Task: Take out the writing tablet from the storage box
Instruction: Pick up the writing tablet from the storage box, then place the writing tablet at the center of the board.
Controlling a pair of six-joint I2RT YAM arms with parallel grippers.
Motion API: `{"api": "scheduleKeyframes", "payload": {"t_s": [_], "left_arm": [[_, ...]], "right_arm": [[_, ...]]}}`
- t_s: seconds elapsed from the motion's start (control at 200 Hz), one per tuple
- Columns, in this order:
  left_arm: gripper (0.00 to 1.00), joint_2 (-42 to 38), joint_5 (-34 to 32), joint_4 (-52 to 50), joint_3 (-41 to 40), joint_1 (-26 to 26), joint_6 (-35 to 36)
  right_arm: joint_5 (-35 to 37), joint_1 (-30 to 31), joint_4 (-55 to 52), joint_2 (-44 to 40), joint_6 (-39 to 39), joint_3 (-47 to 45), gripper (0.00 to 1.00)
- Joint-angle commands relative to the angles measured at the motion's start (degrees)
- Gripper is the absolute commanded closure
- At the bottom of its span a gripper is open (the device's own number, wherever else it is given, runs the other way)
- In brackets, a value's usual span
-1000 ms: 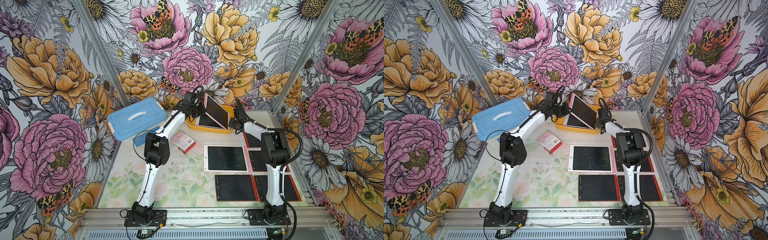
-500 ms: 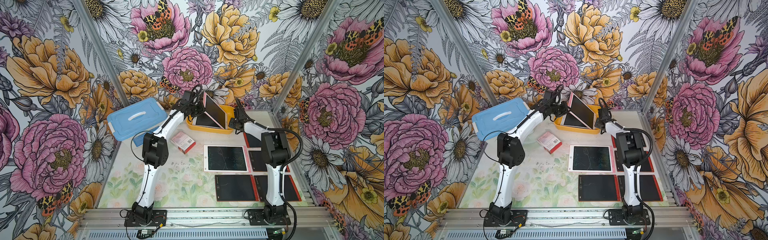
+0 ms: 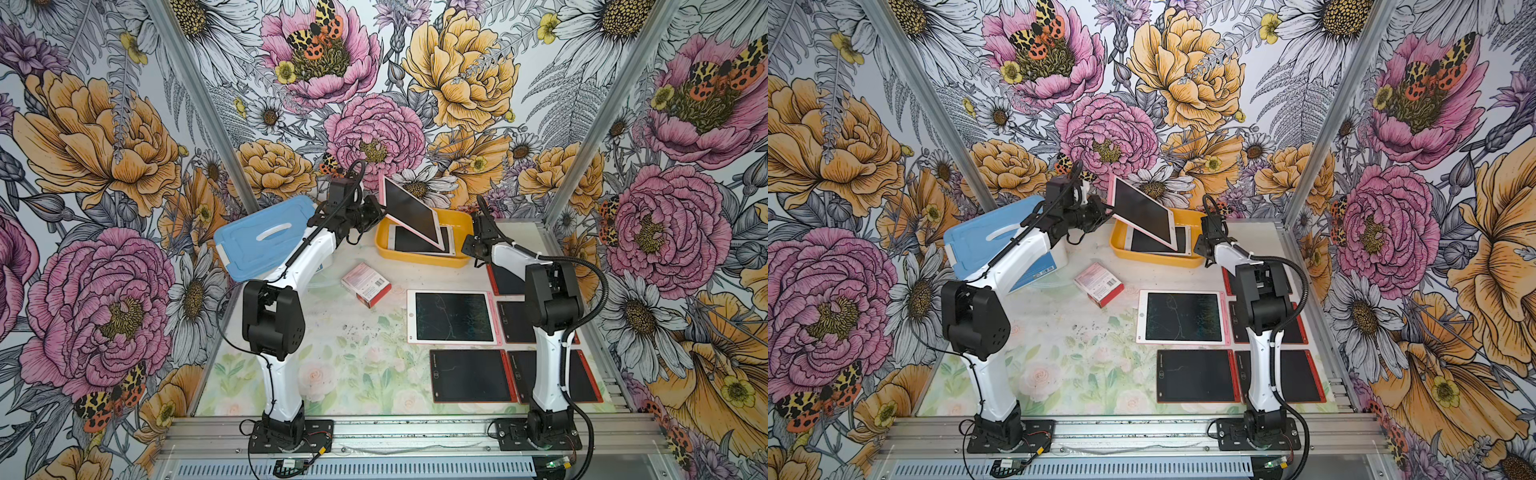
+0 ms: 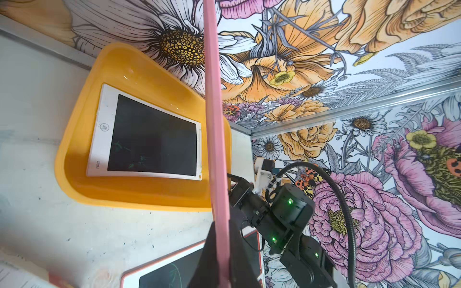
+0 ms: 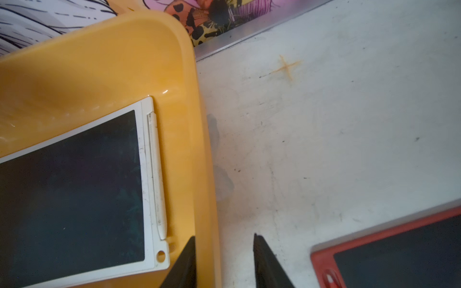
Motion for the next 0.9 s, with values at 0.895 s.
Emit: {"api": "scheduleKeyframes", "payload": {"t_s": [0.895], "left_arm": [[1.0, -63.5, 0.3, -16.5, -48.0, 5.8, -2.2]], "right_arm": [[2.3, 5.5, 3.0, -21.5, 0.7, -9.2, 0.33]]}}
